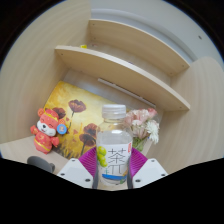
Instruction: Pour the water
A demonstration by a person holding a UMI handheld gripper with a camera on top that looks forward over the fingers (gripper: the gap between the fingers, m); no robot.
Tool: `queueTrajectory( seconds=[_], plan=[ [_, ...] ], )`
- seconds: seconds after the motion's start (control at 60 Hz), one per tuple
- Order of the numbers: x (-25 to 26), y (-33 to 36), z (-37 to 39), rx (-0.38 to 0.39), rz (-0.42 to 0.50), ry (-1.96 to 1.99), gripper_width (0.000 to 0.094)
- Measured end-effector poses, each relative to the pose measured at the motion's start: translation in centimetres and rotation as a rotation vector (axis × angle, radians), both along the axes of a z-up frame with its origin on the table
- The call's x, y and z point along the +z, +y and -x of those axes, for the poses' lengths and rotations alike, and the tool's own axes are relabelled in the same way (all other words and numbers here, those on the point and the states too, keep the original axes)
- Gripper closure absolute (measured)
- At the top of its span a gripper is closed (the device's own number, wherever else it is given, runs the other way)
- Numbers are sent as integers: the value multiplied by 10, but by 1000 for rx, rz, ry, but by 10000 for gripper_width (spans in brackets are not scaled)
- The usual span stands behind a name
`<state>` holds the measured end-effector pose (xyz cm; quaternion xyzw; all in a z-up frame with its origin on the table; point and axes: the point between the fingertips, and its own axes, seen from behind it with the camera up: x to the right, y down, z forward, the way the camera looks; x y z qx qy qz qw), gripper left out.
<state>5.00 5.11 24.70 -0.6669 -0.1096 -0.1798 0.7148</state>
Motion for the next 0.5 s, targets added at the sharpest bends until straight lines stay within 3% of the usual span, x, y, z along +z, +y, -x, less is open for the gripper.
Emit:
queueTrajectory(
  seconds=[0.2, 0.5],
  plan=[
    [-82, 5, -3, 78, 167, 360, 539],
    [-166, 7, 6, 70, 261, 405, 539]
  ],
)
